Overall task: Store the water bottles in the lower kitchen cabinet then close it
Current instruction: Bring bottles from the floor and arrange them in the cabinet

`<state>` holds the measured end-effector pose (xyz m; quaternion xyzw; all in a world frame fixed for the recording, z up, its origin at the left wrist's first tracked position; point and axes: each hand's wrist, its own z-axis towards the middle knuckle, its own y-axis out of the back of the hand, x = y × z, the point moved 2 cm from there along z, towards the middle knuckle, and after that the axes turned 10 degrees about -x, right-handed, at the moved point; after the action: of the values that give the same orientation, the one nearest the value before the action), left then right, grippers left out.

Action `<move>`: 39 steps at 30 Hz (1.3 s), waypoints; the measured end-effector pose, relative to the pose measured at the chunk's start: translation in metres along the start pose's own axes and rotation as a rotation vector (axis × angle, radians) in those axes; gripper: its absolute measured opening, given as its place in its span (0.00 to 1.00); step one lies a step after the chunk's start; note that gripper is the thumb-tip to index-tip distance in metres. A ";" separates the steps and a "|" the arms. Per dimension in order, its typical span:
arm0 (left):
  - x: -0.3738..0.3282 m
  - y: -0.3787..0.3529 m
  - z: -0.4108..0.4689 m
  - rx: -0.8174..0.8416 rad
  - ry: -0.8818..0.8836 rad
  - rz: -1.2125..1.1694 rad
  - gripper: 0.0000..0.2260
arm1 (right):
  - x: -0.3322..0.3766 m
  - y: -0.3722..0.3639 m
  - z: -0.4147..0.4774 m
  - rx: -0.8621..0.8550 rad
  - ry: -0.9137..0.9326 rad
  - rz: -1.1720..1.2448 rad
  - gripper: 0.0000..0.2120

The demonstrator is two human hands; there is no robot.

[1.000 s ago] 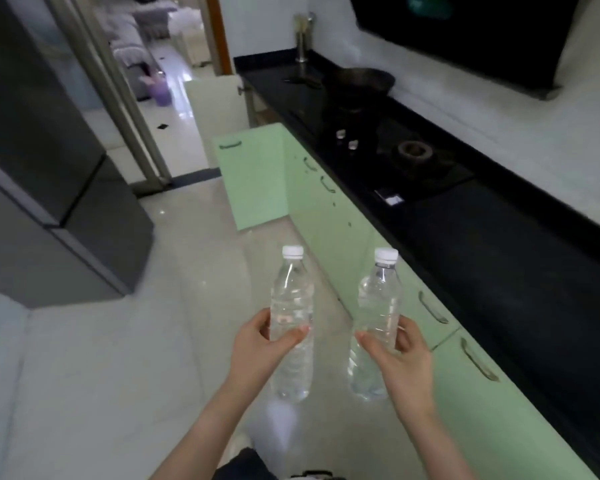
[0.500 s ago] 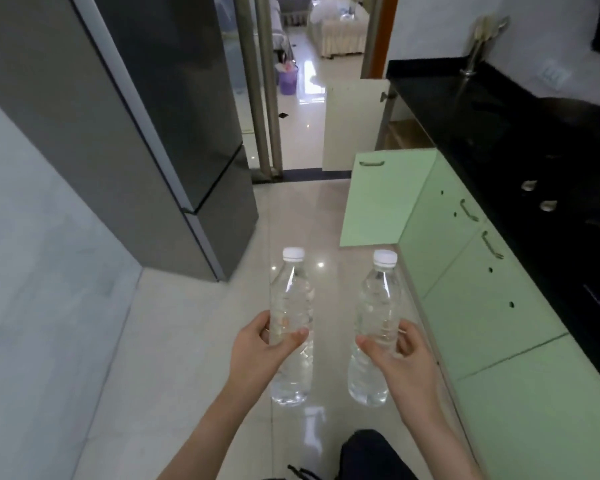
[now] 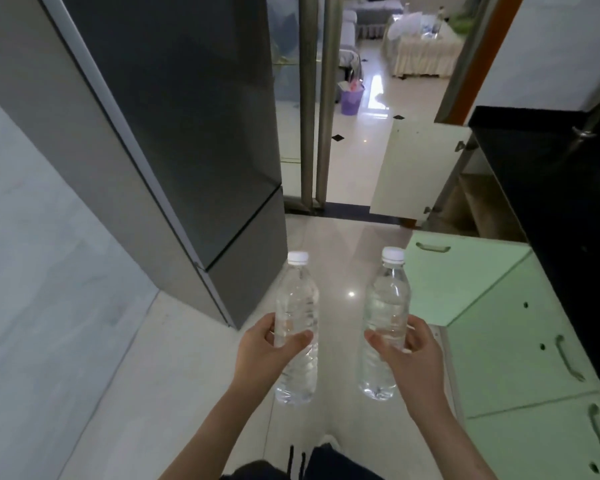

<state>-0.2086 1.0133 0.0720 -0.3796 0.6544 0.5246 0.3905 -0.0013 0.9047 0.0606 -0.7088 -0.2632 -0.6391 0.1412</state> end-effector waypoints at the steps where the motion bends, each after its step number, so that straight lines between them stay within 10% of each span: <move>1: -0.009 -0.007 0.020 -0.016 -0.006 -0.008 0.08 | 0.005 -0.008 0.023 0.006 0.003 -0.007 0.20; 21: -0.133 -0.158 0.470 0.227 -0.063 -0.010 0.10 | 0.072 -0.198 0.388 -0.263 -0.062 -0.023 0.24; 39: -0.246 -0.439 0.662 0.612 -0.119 0.137 0.14 | 0.079 -0.159 0.654 -0.583 -0.212 0.066 0.21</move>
<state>0.3645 1.6144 0.0289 -0.1679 0.7820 0.3497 0.4879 0.4583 1.4015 0.0229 -0.7903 -0.0589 -0.6051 -0.0758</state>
